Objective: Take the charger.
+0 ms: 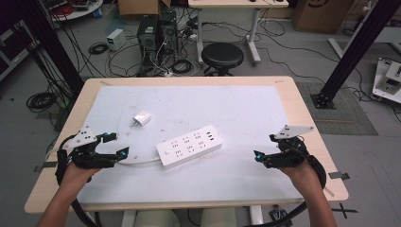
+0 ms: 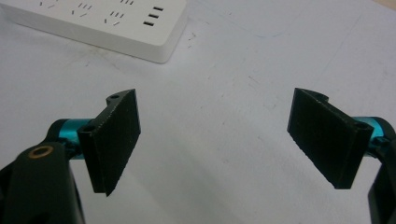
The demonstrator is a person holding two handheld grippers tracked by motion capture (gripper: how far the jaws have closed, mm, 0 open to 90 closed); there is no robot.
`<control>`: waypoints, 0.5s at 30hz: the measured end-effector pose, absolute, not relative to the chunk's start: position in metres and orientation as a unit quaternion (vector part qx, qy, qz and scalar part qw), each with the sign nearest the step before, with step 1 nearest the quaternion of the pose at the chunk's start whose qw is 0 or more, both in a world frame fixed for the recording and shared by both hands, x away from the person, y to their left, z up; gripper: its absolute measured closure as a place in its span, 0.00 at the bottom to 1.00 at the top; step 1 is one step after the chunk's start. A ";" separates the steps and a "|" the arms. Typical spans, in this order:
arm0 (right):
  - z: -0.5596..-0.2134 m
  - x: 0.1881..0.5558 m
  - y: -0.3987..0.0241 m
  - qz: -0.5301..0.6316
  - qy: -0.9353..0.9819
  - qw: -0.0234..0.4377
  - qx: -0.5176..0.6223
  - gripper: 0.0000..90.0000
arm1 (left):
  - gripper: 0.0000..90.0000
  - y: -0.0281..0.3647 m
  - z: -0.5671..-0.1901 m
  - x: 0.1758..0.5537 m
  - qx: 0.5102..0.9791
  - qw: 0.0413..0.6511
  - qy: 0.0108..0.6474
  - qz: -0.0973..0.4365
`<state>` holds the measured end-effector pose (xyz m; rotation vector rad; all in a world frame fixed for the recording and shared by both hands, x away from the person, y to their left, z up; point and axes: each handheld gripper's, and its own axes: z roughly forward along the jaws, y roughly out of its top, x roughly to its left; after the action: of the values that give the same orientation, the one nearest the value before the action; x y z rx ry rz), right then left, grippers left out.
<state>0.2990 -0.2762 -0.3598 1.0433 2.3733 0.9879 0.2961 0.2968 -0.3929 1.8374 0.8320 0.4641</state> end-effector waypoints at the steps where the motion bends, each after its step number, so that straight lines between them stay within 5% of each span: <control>1: -0.360 0.299 -0.276 0.350 0.841 0.183 0.370 0.19 | 0.23 0.297 -0.393 0.296 0.764 0.511 0.344 0.194; 15: -0.354 0.300 -0.274 0.356 0.840 0.189 0.362 0.19 | 0.23 0.296 -0.367 0.317 0.757 0.515 0.347 0.203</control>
<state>0.3005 -0.2743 -0.3535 1.0176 2.3630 1.0024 0.3172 0.2959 -0.3665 1.8202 0.8335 0.4880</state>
